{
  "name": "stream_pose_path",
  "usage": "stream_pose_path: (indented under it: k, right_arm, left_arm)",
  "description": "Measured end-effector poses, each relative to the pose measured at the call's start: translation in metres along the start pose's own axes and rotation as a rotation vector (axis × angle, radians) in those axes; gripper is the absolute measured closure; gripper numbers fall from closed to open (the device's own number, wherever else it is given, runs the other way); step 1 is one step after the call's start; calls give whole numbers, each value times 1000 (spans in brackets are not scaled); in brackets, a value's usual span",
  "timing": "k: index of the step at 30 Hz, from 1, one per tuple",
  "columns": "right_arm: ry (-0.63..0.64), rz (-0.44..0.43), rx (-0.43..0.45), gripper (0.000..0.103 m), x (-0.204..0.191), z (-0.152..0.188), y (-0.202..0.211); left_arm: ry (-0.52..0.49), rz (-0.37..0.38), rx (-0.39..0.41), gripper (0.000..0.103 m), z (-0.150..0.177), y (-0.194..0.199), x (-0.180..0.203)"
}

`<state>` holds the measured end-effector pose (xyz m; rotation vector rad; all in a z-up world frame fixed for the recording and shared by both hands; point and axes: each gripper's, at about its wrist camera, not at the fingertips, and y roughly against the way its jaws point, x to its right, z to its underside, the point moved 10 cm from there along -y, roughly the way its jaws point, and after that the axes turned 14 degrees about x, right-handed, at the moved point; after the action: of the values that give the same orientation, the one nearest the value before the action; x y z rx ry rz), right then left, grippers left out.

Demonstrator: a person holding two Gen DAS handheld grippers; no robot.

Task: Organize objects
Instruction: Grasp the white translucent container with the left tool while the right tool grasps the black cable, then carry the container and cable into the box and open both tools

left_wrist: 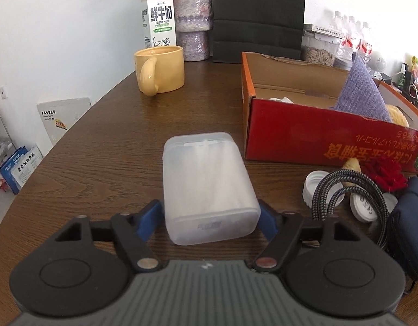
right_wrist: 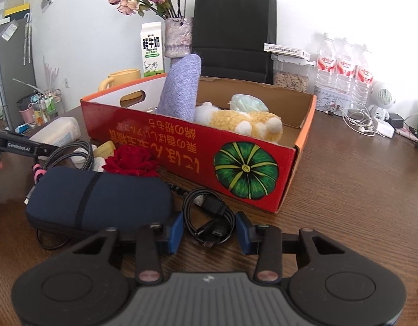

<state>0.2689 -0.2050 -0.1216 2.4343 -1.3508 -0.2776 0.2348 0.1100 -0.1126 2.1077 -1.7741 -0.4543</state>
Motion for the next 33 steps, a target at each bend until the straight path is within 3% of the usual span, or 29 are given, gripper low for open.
stream_pose_path:
  k: [3, 7, 10, 11, 14, 19, 33]
  right_arm:
    - [-9, 29, 1, 63, 0, 2, 5]
    - [-22, 52, 1, 63, 2, 4, 8]
    - [-26, 60, 2, 63, 2, 5, 9]
    - [-27, 62, 2, 63, 2, 5, 9]
    - [-29, 71, 3, 63, 2, 5, 10]
    - [-41, 75, 21, 65, 2, 3, 14]
    - [-76, 96, 165, 67, -4, -13, 34]
  left_arm:
    - [23, -14, 2, 9, 2, -1, -5]
    - [36, -29, 16, 10, 1, -3, -7]
    - [38, 1, 42, 23, -2, -2, -3]
    - [28, 17, 55, 34, -3, 0, 0]
    - [13, 30, 64, 35, -2, 2, 5]
    - [40, -19, 125, 37, -9, 13, 1]
    - [58, -4, 292, 38, -39, 49, 25]
